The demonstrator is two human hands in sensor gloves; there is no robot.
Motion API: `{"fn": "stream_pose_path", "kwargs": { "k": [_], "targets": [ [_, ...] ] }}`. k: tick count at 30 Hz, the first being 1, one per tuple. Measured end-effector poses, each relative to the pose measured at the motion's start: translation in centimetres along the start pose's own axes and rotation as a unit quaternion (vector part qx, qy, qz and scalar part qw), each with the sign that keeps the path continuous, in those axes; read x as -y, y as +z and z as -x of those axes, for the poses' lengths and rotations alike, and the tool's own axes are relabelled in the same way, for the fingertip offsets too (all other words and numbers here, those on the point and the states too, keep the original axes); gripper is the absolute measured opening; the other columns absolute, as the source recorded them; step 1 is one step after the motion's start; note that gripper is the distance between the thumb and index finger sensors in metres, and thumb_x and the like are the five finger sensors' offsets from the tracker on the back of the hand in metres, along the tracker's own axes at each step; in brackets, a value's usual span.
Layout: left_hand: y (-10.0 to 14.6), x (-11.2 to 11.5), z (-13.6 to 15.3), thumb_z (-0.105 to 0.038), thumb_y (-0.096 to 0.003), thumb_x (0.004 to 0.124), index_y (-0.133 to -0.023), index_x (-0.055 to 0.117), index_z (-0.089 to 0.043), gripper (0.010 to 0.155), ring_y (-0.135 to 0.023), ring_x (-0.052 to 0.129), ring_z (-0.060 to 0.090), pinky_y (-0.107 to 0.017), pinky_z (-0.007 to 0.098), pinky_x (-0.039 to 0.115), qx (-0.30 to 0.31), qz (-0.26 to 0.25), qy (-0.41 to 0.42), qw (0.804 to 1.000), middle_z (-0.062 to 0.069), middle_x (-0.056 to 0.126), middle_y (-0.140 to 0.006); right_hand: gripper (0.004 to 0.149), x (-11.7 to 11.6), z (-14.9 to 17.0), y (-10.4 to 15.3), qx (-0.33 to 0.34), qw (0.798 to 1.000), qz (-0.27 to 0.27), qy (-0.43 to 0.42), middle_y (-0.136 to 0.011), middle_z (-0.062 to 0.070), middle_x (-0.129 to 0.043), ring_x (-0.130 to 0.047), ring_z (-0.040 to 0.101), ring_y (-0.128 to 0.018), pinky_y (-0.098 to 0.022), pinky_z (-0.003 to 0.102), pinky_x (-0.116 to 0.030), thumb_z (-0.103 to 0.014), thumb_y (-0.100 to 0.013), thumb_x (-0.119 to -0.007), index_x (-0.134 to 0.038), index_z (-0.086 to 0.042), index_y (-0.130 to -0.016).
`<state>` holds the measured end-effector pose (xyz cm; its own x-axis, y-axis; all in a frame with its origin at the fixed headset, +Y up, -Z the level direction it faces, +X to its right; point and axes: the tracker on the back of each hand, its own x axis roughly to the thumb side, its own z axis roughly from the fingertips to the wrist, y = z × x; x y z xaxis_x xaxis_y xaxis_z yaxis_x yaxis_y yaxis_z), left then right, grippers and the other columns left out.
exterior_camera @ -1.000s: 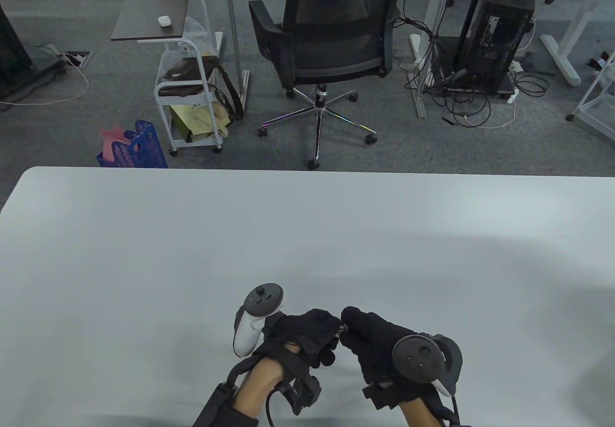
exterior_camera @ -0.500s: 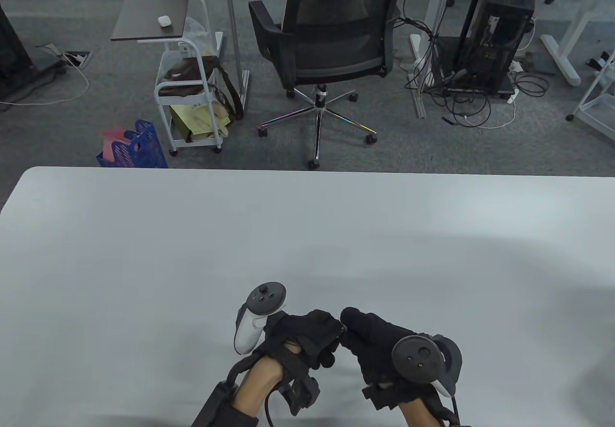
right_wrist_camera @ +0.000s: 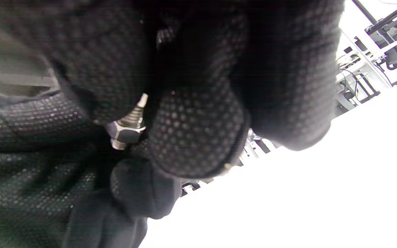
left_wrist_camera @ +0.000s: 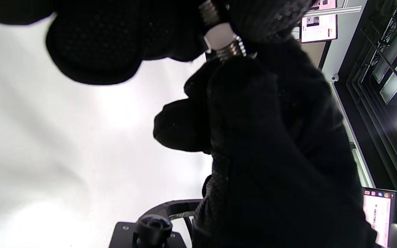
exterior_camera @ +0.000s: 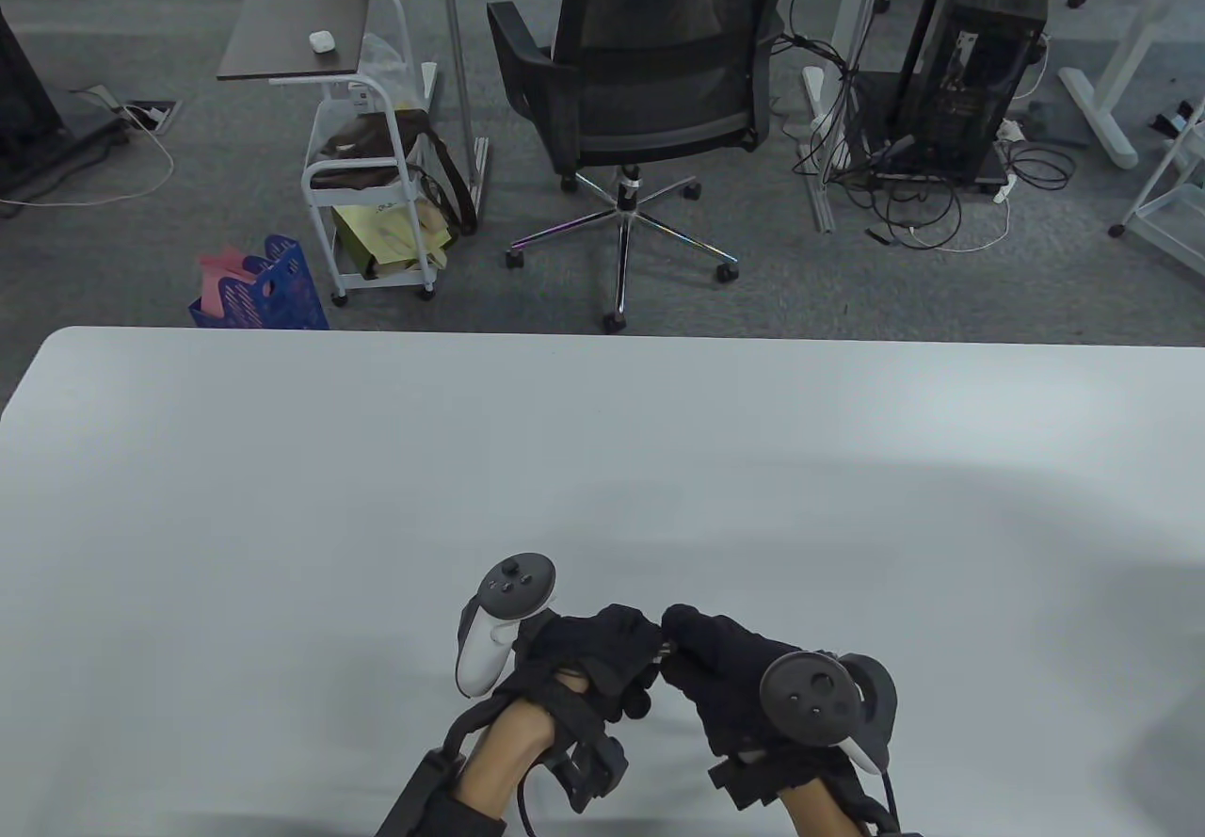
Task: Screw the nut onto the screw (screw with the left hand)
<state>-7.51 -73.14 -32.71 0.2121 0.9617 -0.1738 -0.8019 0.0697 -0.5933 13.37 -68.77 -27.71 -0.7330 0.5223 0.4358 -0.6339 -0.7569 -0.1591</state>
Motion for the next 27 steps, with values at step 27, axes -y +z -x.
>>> {"fn": "stream_pose_path", "kwargs": {
  "k": [27],
  "targets": [
    [-0.06, 0.06, -0.11, -0.036, -0.0445, 0.072, -0.088, 0.069, -0.003, 0.055, -0.049, 0.090, 0.041, -0.038, 0.055, 0.072, 0.004, 0.026, -0.005, 1.000, 0.027, 0.078, -0.077, 0.048, 0.07, 0.25, 0.13, 0.002, 1.000, 0.014, 0.005, -0.056, 0.004, -0.106, -0.116, 0.010, -0.025, -0.027, 0.036, -0.103, -0.036, -0.030, -0.094, -0.091, -0.016, -0.074]
  ]
}}
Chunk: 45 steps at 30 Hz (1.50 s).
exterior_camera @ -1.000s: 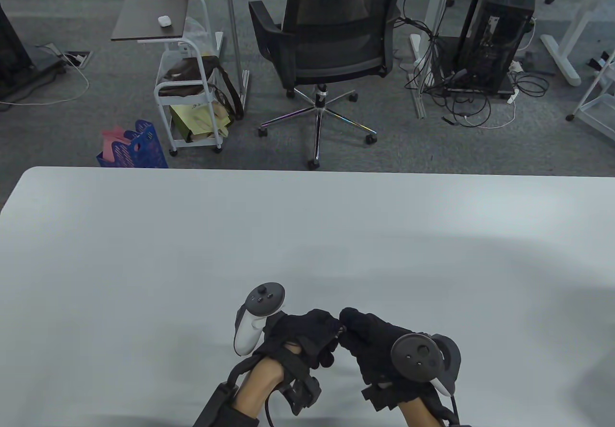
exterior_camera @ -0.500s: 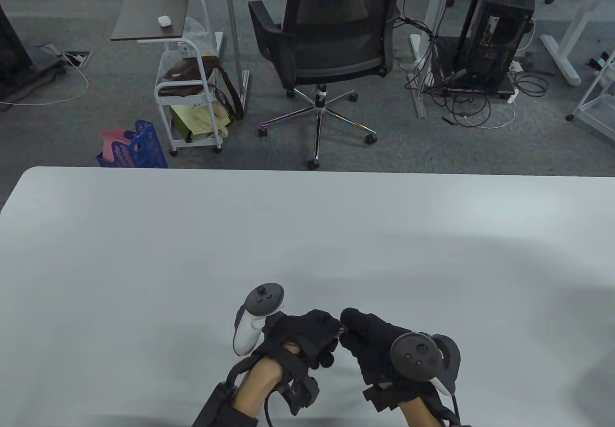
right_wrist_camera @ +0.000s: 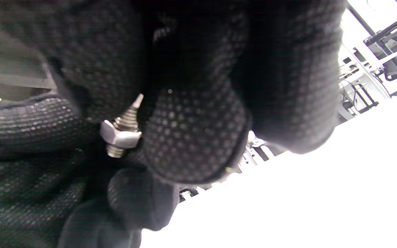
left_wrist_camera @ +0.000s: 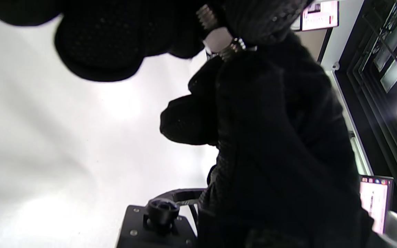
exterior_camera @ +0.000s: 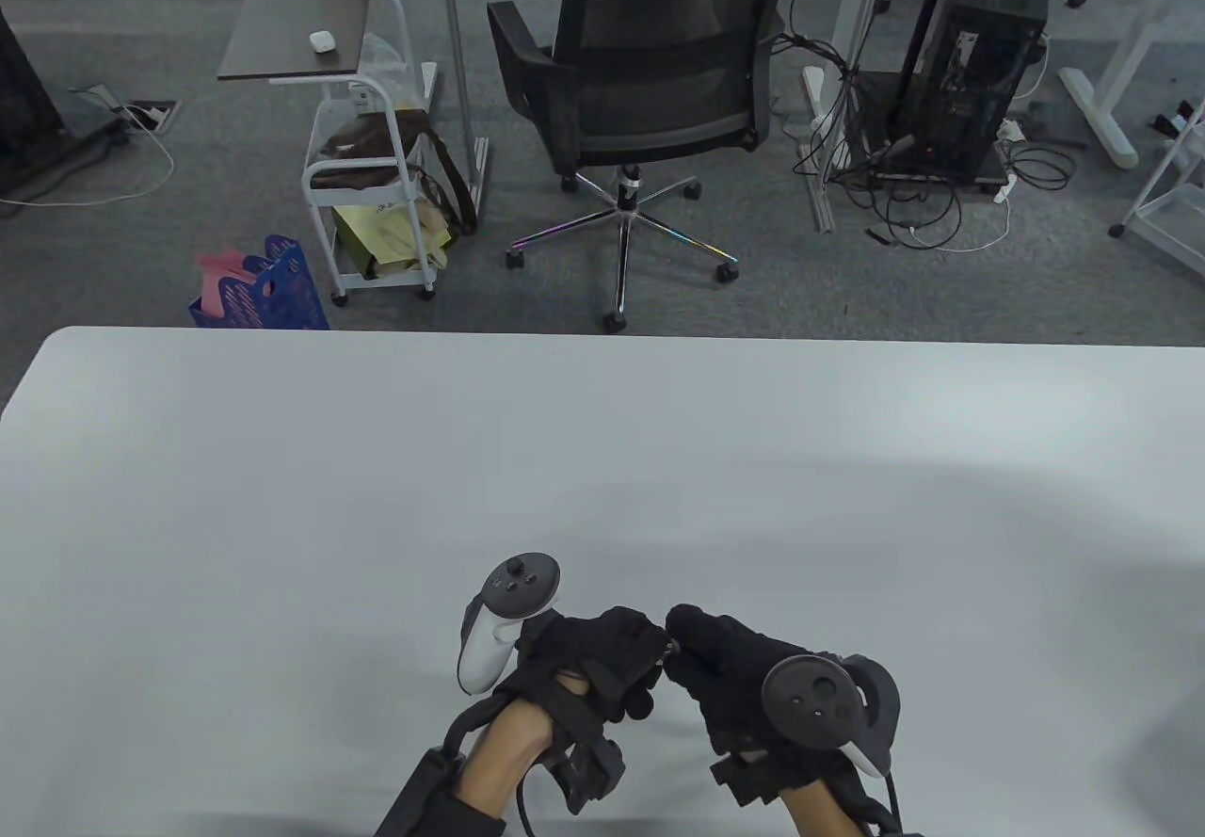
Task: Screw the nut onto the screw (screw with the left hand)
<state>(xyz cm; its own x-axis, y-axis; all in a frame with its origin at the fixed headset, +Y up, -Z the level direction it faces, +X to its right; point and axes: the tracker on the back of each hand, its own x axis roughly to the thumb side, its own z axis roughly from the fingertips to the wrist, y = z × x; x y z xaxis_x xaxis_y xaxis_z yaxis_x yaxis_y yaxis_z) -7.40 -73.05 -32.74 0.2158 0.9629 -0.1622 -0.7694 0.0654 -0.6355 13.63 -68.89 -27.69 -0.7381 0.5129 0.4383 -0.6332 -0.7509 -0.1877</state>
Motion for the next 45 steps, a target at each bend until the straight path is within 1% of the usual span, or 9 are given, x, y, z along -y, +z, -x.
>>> {"fn": "stream_pose_path", "kwargs": {
  "k": [5, 10, 17, 20, 24, 33, 36, 39, 45],
  "targets": [
    [0.07, -0.08, 0.62, -0.046, -0.0444, 0.069, -0.095, 0.064, -0.003, 0.067, -0.052, 0.089, 0.043, -0.040, 0.056, 0.071, -0.014, -0.016, 0.018, 1.000, 0.028, 0.075, -0.081, 0.048, 0.10, 0.11, 0.03, -0.005, 1.000, 0.008, -0.010, -0.056, 0.004, -0.106, -0.116, 0.010, -0.025, -0.027, 0.036, -0.103, -0.036, -0.030, -0.094, -0.091, -0.016, -0.074],
    [0.03, -0.15, 0.23, -0.040, -0.0441, 0.071, -0.083, 0.077, -0.002, 0.055, -0.044, 0.092, 0.042, -0.035, 0.056, 0.073, -0.006, -0.019, 0.006, 1.000, 0.028, 0.083, -0.073, 0.048, 0.10, 0.02, 0.05, -0.002, 1.000, 0.010, -0.003, -0.056, 0.003, -0.106, -0.116, 0.010, -0.025, -0.027, 0.036, -0.103, -0.037, -0.030, -0.094, -0.091, -0.016, -0.074],
    [-0.07, -0.07, 0.40, -0.039, -0.0443, 0.071, -0.085, 0.073, -0.003, 0.054, -0.046, 0.091, 0.041, -0.037, 0.055, 0.072, -0.006, -0.003, 0.016, 1.000, 0.027, 0.080, -0.075, 0.048, 0.14, 0.13, -0.01, -0.010, 1.000, -0.004, -0.013, -0.057, 0.004, -0.106, -0.116, 0.010, -0.025, -0.027, 0.036, -0.103, -0.035, -0.030, -0.095, -0.091, -0.016, -0.074],
    [0.03, 0.08, 0.44, -0.045, -0.0443, 0.071, -0.094, 0.067, -0.003, 0.066, -0.051, 0.090, 0.044, -0.040, 0.057, 0.071, -0.009, 0.001, 0.018, 1.000, 0.029, 0.078, -0.080, 0.048, 0.40, 0.30, 0.03, -0.015, 0.999, 0.014, -0.025, -0.056, 0.004, -0.106, -0.116, 0.009, -0.025, -0.027, 0.035, -0.103, -0.036, -0.030, -0.095, -0.091, -0.016, -0.074],
    [-0.04, 0.14, 0.09, -0.040, -0.0441, 0.072, -0.085, 0.077, -0.001, 0.057, -0.044, 0.093, 0.043, -0.036, 0.057, 0.073, 0.001, -0.009, 0.001, 1.000, 0.028, 0.085, -0.073, 0.048, 0.26, 0.16, 0.06, -0.007, 1.000, 0.011, -0.006, -0.056, 0.003, -0.106, -0.116, 0.010, -0.024, -0.026, 0.036, -0.103, -0.037, -0.030, -0.095, -0.091, -0.017, -0.074],
    [-0.02, 0.20, -0.09, -0.037, -0.0445, 0.072, -0.090, 0.065, -0.004, 0.056, -0.051, 0.089, 0.040, -0.040, 0.055, 0.071, 0.006, 0.012, 0.002, 1.000, 0.025, 0.076, -0.078, 0.049, 0.08, 0.38, -0.02, -0.020, 1.000, -0.016, -0.015, -0.058, 0.005, -0.105, -0.116, 0.010, -0.027, -0.028, 0.036, -0.103, -0.035, -0.030, -0.095, -0.090, -0.016, -0.075],
    [0.16, 0.16, 0.21, -0.046, -0.0446, 0.069, -0.097, 0.061, -0.004, 0.067, -0.054, 0.089, 0.042, -0.042, 0.056, 0.071, 0.002, -0.001, 0.019, 1.000, 0.027, 0.074, -0.083, 0.049, 0.24, 0.44, -0.01, -0.021, 1.000, -0.003, -0.016, -0.057, 0.004, -0.106, -0.116, 0.009, -0.026, -0.027, 0.036, -0.103, -0.035, -0.030, -0.095, -0.091, -0.016, -0.074],
    [0.07, 0.00, 0.24, -0.043, -0.0438, 0.071, -0.085, 0.078, -0.002, 0.059, -0.046, 0.093, 0.044, -0.037, 0.058, 0.073, -0.002, -0.029, -0.002, 1.000, 0.029, 0.084, -0.074, 0.049, 0.10, 0.43, 0.02, -0.017, 1.000, 0.000, -0.008, -0.057, 0.004, -0.106, -0.116, 0.009, -0.026, -0.027, 0.036, -0.103, -0.036, -0.030, -0.095, -0.091, -0.016, -0.074],
    [0.05, 0.08, 0.05, -0.038, -0.0449, 0.071, -0.090, 0.067, -0.004, 0.057, -0.052, 0.089, 0.041, -0.041, 0.056, 0.071, 0.004, 0.010, 0.011, 1.000, 0.026, 0.076, -0.080, 0.048, 0.12, 0.44, 0.03, -0.017, 1.000, 0.000, -0.015, -0.056, 0.004, -0.106, -0.116, 0.009, -0.025, -0.027, 0.035, -0.103, -0.036, -0.030, -0.095, -0.091, -0.016, -0.074]
  ]
}}
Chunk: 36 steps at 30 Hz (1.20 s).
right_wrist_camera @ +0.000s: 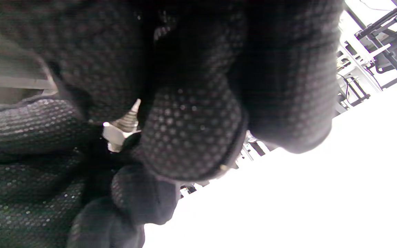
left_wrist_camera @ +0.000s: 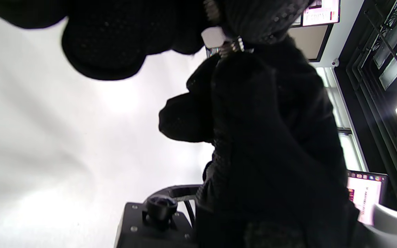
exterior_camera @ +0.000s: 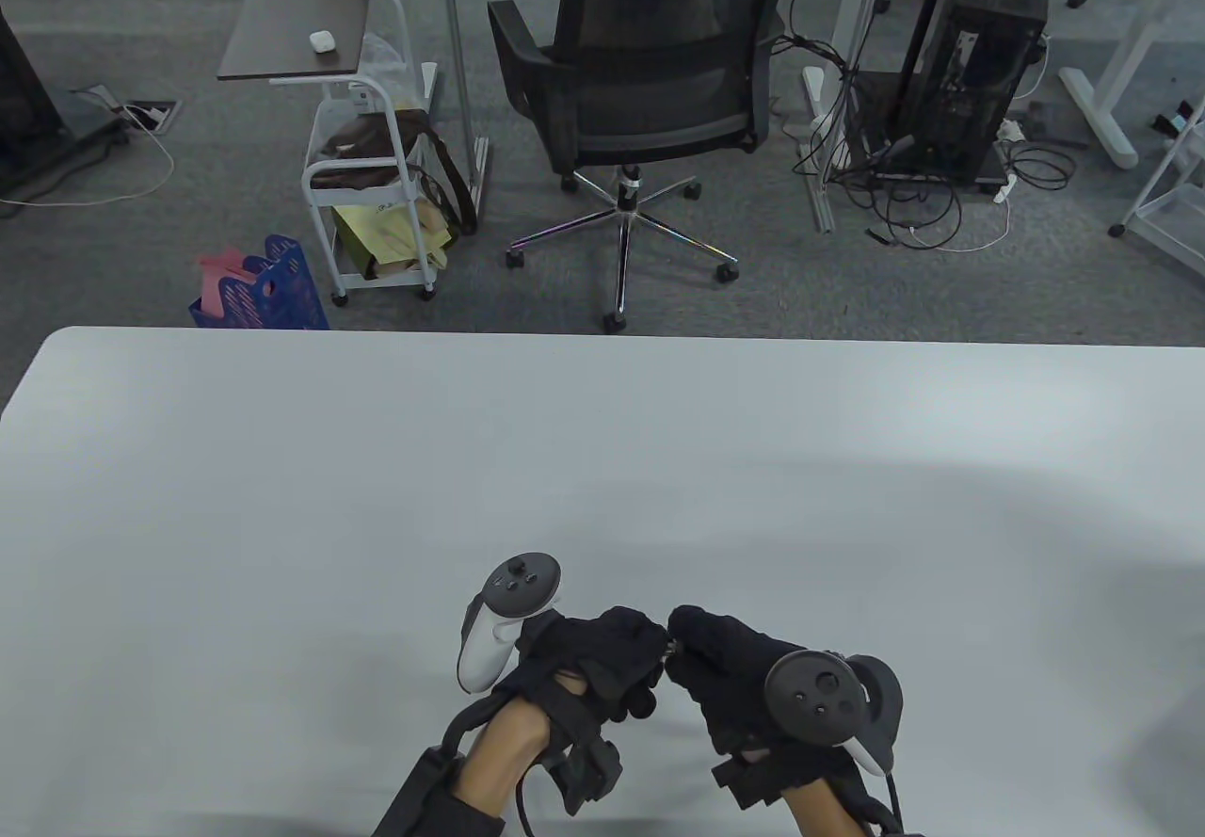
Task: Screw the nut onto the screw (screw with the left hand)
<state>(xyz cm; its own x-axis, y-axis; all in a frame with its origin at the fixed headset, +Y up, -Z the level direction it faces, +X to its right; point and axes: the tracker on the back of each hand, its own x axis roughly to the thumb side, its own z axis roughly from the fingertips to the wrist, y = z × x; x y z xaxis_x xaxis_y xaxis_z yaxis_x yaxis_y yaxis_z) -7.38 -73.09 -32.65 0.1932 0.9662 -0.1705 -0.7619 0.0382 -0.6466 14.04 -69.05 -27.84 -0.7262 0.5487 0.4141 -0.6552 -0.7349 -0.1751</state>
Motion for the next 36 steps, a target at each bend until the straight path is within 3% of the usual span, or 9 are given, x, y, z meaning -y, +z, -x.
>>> {"fn": "stream_pose_path", "kwargs": {
  "k": [3, 7, 14, 17, 22, 27, 30, 33, 36],
  "targets": [
    [0.12, 0.01, 0.26, -0.046, -0.0444, 0.069, -0.095, 0.065, -0.003, 0.066, -0.053, 0.089, 0.043, -0.041, 0.056, 0.071, -0.009, -0.025, 0.005, 1.000, 0.028, 0.076, -0.081, 0.048, 0.06, 0.08, 0.02, 0.000, 1.000, 0.004, 0.001, -0.056, 0.004, -0.106, -0.116, 0.009, -0.025, -0.027, 0.035, -0.103, -0.036, -0.030, -0.095, -0.091, -0.016, -0.074],
    [0.01, 0.03, 0.13, -0.041, -0.0444, 0.070, -0.085, 0.076, -0.001, 0.057, -0.046, 0.092, 0.043, -0.037, 0.057, 0.073, -0.010, -0.024, -0.005, 1.000, 0.028, 0.083, -0.074, 0.048, -0.04, -0.11, 0.02, 0.007, 1.000, 0.001, 0.014, -0.057, 0.003, -0.106, -0.116, 0.009, -0.025, -0.027, 0.035, -0.103, -0.036, -0.030, -0.095, -0.091, -0.017, -0.074],
    [0.04, 0.00, 0.41, -0.046, -0.0446, 0.069, -0.096, 0.063, -0.004, 0.066, -0.054, 0.089, 0.043, -0.042, 0.056, 0.070, -0.010, -0.011, 0.014, 1.000, 0.028, 0.074, -0.083, 0.048, 0.04, -0.05, 0.02, 0.005, 1.000, 0.004, 0.005, -0.057, 0.003, -0.106, -0.116, 0.009, -0.025, -0.027, 0.035, -0.103, -0.036, -0.030, -0.095, -0.090, -0.017, -0.074],
    [-0.11, -0.02, 0.27, -0.042, -0.0443, 0.070, -0.085, 0.076, -0.002, 0.058, -0.047, 0.092, 0.043, -0.037, 0.057, 0.073, -0.006, -0.024, 0.000, 1.000, 0.028, 0.083, -0.075, 0.048, -0.02, -0.10, 0.01, 0.005, 1.000, -0.001, 0.011, -0.057, 0.003, -0.106, -0.116, 0.009, -0.025, -0.027, 0.035, -0.103, -0.036, -0.030, -0.095, -0.090, -0.017, -0.074],
    [0.04, -0.09, 0.05, -0.039, -0.0442, 0.070, -0.085, 0.074, -0.002, 0.055, -0.046, 0.092, 0.042, -0.036, 0.056, 0.073, -0.008, -0.027, -0.008, 1.000, 0.027, 0.082, -0.074, 0.049, -0.36, -0.19, -0.03, 0.001, 1.000, -0.024, 0.002, -0.060, 0.004, -0.105, -0.116, 0.010, -0.028, -0.029, 0.036, -0.102, -0.035, -0.031, -0.095, -0.089, -0.016, -0.076],
    [-0.12, 0.01, 0.19, -0.036, -0.0449, 0.070, -0.090, 0.066, -0.004, 0.055, -0.052, 0.089, 0.041, -0.041, 0.056, 0.071, -0.008, 0.008, 0.003, 1.000, 0.026, 0.075, -0.080, 0.049, -0.31, -0.21, -0.08, 0.004, 1.000, -0.021, 0.012, -0.059, 0.004, -0.105, -0.116, 0.010, -0.027, -0.028, 0.036, -0.103, -0.035, -0.031, -0.095, -0.090, -0.016, -0.075],
    [0.06, 0.08, 0.46, -0.045, -0.0452, 0.068, -0.099, 0.059, -0.004, 0.068, -0.056, 0.088, 0.042, -0.043, 0.056, 0.070, -0.014, -0.005, 0.013, 1.000, 0.028, 0.072, -0.085, 0.049, -0.20, -0.10, -0.08, 0.002, 1.000, -0.013, 0.009, -0.058, 0.004, -0.105, -0.115, 0.009, -0.026, -0.028, 0.035, -0.103, -0.035, -0.030, -0.095, -0.090, -0.016, -0.075],
    [-0.10, 0.06, 0.36, -0.043, -0.0440, 0.070, -0.086, 0.076, -0.002, 0.059, -0.047, 0.092, 0.043, -0.037, 0.057, 0.072, -0.015, -0.024, -0.007, 1.000, 0.029, 0.082, -0.076, 0.049, -0.26, -0.15, -0.05, 0.004, 1.000, -0.013, 0.014, -0.058, 0.004, -0.105, -0.115, 0.009, -0.026, -0.028, 0.035, -0.103, -0.035, -0.030, -0.095, -0.090, -0.016, -0.075],
    [-0.06, 0.11, 0.06, -0.038, -0.0444, 0.071, -0.087, 0.072, -0.002, 0.056, -0.048, 0.091, 0.042, -0.039, 0.056, 0.072, -0.010, -0.010, -0.005, 1.000, 0.028, 0.079, -0.077, 0.049, -0.27, -0.22, -0.04, 0.005, 1.000, -0.012, 0.012, -0.058, 0.004, -0.105, -0.116, 0.009, -0.026, -0.028, 0.035, -0.103, -0.036, -0.030, -0.095, -0.090, -0.017, -0.075]
  ]
}}
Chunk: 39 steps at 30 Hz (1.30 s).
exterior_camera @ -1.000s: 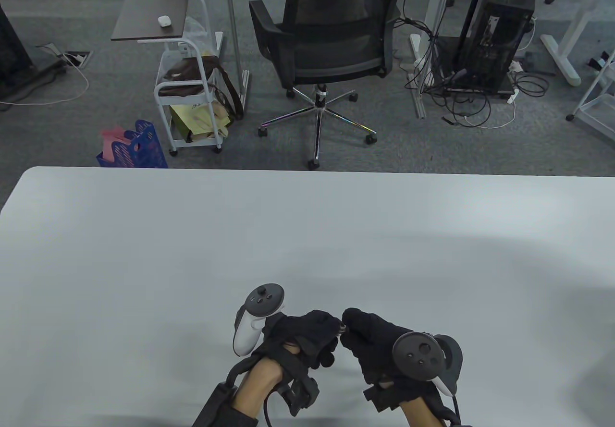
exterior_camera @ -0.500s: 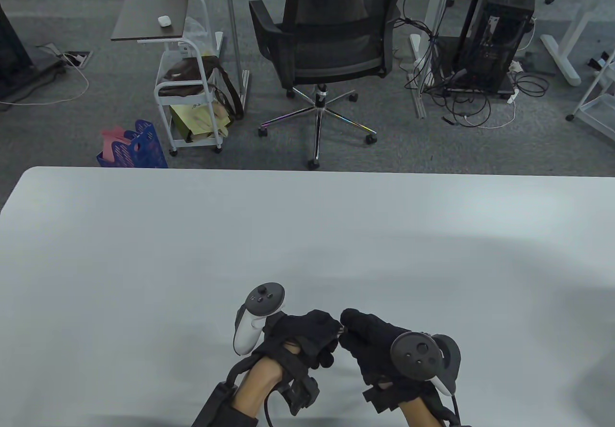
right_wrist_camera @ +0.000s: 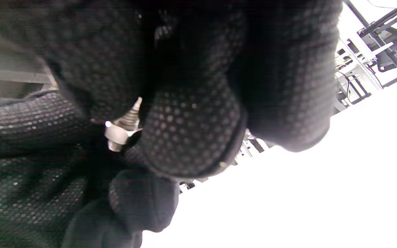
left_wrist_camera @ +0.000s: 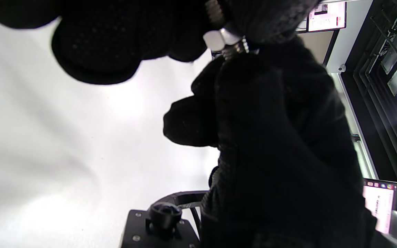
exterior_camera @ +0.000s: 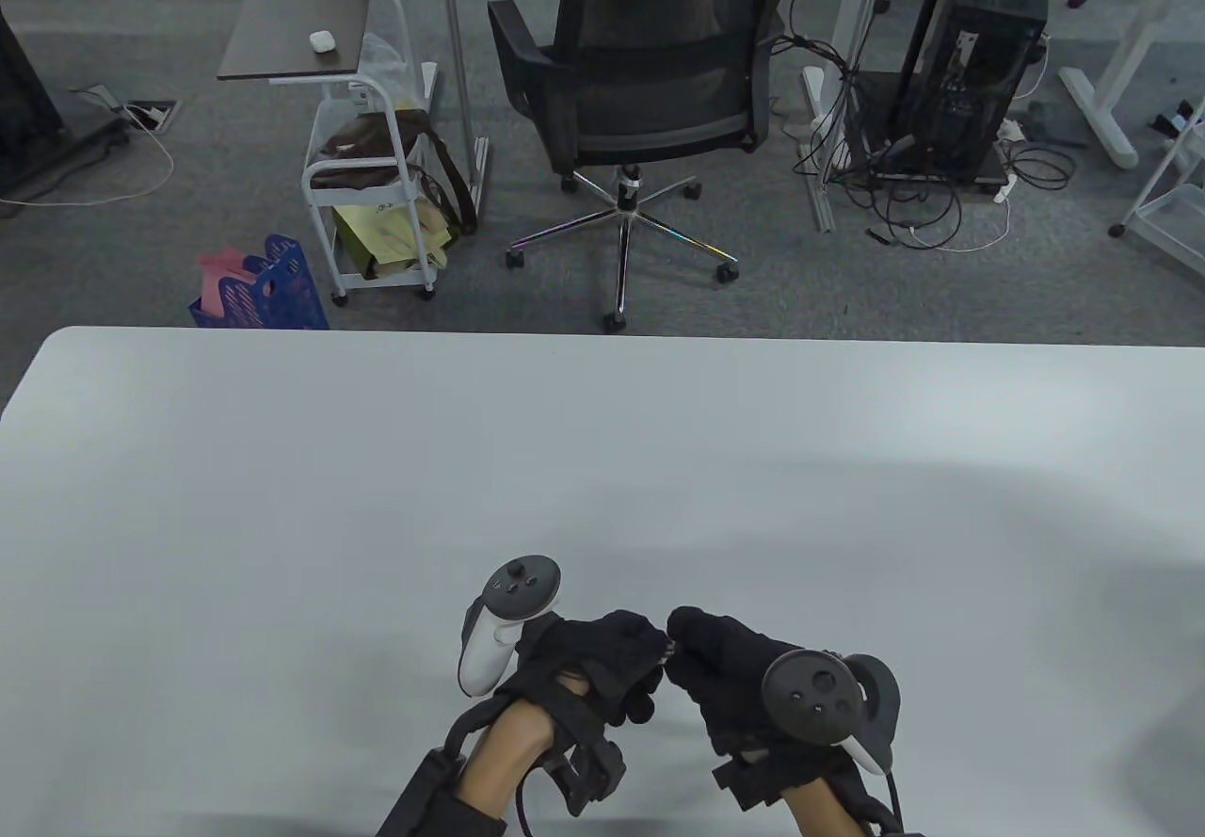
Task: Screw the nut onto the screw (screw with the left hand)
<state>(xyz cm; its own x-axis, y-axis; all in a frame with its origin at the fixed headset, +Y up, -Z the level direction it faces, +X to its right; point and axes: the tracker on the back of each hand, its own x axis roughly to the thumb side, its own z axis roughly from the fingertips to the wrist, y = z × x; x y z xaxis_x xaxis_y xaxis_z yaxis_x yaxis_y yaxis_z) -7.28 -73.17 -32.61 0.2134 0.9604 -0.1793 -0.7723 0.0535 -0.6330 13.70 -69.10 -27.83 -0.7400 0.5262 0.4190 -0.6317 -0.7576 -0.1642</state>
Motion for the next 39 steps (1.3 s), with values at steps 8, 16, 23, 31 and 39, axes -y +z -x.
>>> {"fn": "stream_pose_path", "kwargs": {
  "k": [8, 16, 23, 31, 39],
  "targets": [
    [-0.01, -0.13, 0.47, -0.044, -0.0444, 0.069, -0.088, 0.074, -0.002, 0.061, -0.049, 0.091, 0.044, -0.039, 0.058, 0.072, -0.008, -0.019, 0.002, 1.000, 0.029, 0.080, -0.078, 0.049, 0.04, 0.20, 0.03, -0.003, 1.000, 0.006, -0.001, -0.057, 0.004, -0.105, -0.116, 0.009, -0.026, -0.028, 0.035, -0.103, -0.036, -0.030, -0.095, -0.090, -0.016, -0.074],
    [0.03, -0.06, 0.27, -0.042, -0.0454, 0.068, -0.097, 0.060, -0.005, 0.064, -0.055, 0.088, 0.041, -0.043, 0.056, 0.070, 0.004, 0.006, 0.011, 1.000, 0.027, 0.073, -0.083, 0.048, 0.08, 0.23, 0.05, -0.002, 1.000, 0.008, -0.001, -0.057, 0.004, -0.105, -0.116, 0.009, -0.026, -0.028, 0.035, -0.103, -0.036, -0.030, -0.095, -0.090, -0.017, -0.074],
    [0.10, -0.06, 0.06, -0.039, -0.0445, 0.070, -0.086, 0.074, -0.002, 0.056, -0.048, 0.091, 0.042, -0.038, 0.056, 0.072, -0.002, -0.007, 0.002, 1.000, 0.027, 0.080, -0.076, 0.048, 0.08, -0.04, 0.02, 0.002, 1.000, 0.005, 0.001, -0.058, 0.003, -0.105, -0.116, 0.009, -0.026, -0.028, 0.035, -0.103, -0.036, -0.030, -0.095, -0.090, -0.017, -0.074],
    [-0.04, -0.07, 0.35, -0.043, -0.0443, 0.070, -0.085, 0.077, -0.002, 0.059, -0.047, 0.092, 0.044, -0.038, 0.057, 0.072, -0.008, -0.014, 0.004, 1.000, 0.028, 0.082, -0.075, 0.048, 0.25, 0.06, 0.05, -0.001, 1.000, 0.010, -0.001, -0.057, 0.004, -0.106, -0.116, 0.009, -0.026, -0.028, 0.035, -0.103, -0.036, -0.030, -0.095, -0.090, -0.017, -0.074],
    [0.12, 0.03, 0.13, -0.045, -0.0449, 0.068, -0.096, 0.062, -0.004, 0.065, -0.054, 0.089, 0.042, -0.042, 0.056, 0.071, 0.003, -0.002, 0.020, 1.000, 0.027, 0.075, -0.082, 0.048, 0.30, 0.04, 0.07, -0.001, 1.000, 0.013, -0.006, -0.057, 0.003, -0.105, -0.116, 0.009, -0.026, -0.028, 0.035, -0.103, -0.036, -0.030, -0.095, -0.090, -0.017, -0.074]
  ]
}}
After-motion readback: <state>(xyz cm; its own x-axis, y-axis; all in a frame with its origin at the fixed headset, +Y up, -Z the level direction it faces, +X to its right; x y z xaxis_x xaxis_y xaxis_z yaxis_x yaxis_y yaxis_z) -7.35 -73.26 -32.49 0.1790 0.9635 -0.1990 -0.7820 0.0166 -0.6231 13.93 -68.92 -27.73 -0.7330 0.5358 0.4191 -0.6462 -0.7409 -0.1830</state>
